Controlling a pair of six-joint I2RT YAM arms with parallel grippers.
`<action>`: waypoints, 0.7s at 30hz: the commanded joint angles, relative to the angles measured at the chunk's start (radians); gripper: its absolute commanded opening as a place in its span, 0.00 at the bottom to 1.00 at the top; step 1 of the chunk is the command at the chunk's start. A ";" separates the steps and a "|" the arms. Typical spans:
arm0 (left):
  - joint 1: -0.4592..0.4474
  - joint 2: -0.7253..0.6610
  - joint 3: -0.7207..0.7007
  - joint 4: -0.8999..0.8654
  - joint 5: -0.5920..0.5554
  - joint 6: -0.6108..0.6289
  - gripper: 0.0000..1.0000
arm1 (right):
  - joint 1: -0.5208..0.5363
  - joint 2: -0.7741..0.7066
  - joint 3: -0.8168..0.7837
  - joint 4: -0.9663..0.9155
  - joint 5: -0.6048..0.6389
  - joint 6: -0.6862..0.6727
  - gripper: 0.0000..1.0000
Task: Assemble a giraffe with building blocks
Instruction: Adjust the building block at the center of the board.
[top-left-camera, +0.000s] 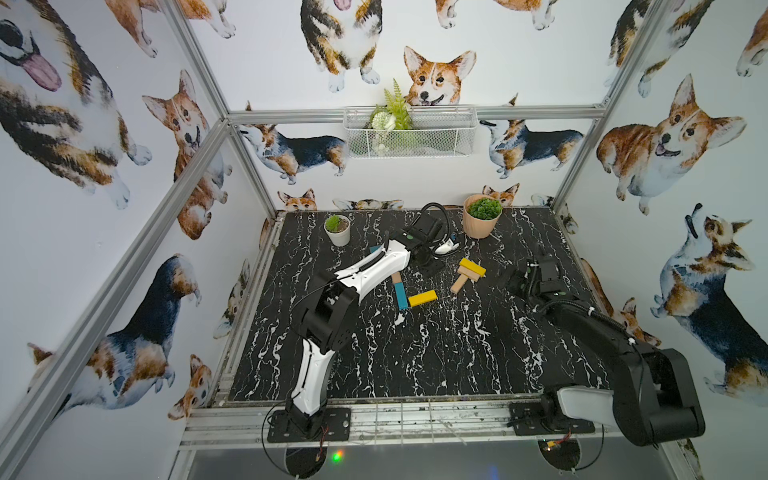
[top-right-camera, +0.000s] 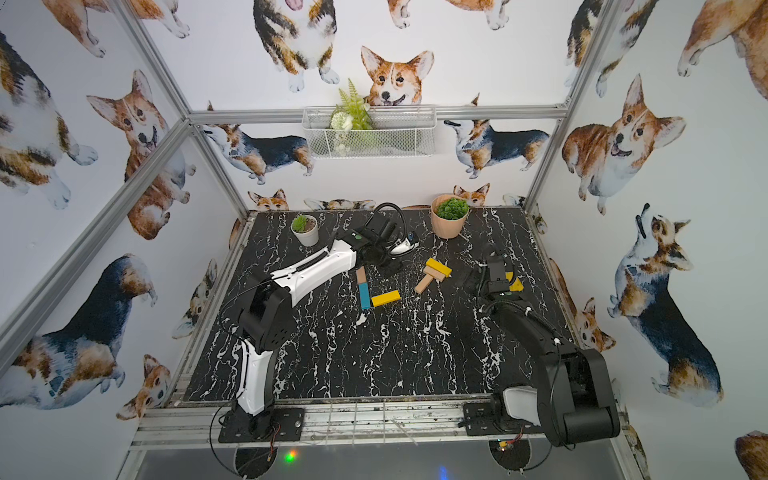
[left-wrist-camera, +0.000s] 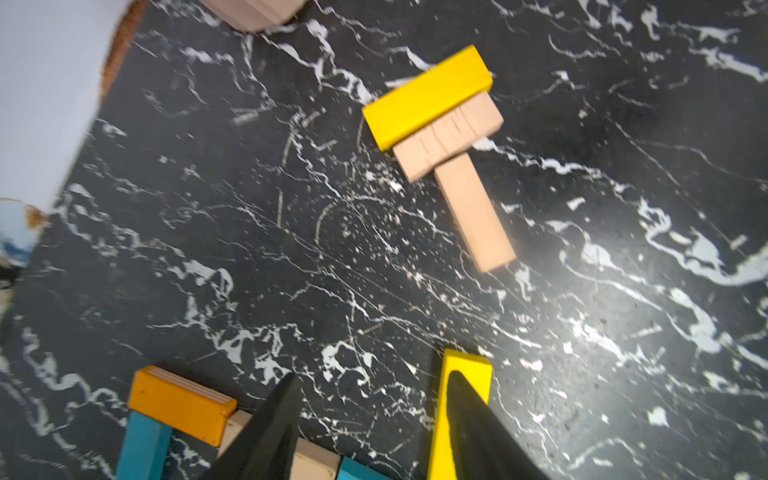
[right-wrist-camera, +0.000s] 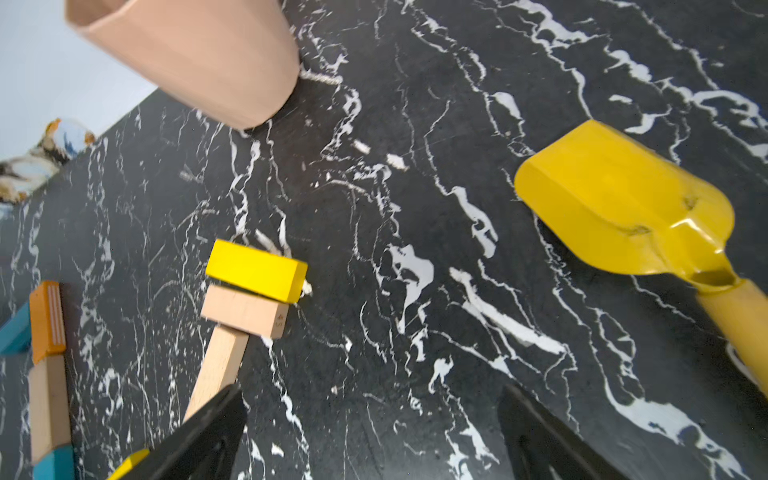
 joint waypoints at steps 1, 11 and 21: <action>-0.009 -0.040 -0.049 0.218 -0.162 -0.122 0.60 | -0.030 0.086 0.068 -0.046 -0.137 0.076 0.98; -0.007 -0.302 -0.486 0.595 -0.211 -0.365 1.00 | -0.030 0.443 0.278 -0.005 -0.378 0.134 0.99; 0.125 -0.435 -0.636 0.583 -0.031 -0.547 1.00 | -0.030 0.695 0.520 -0.081 -0.441 0.079 1.00</action>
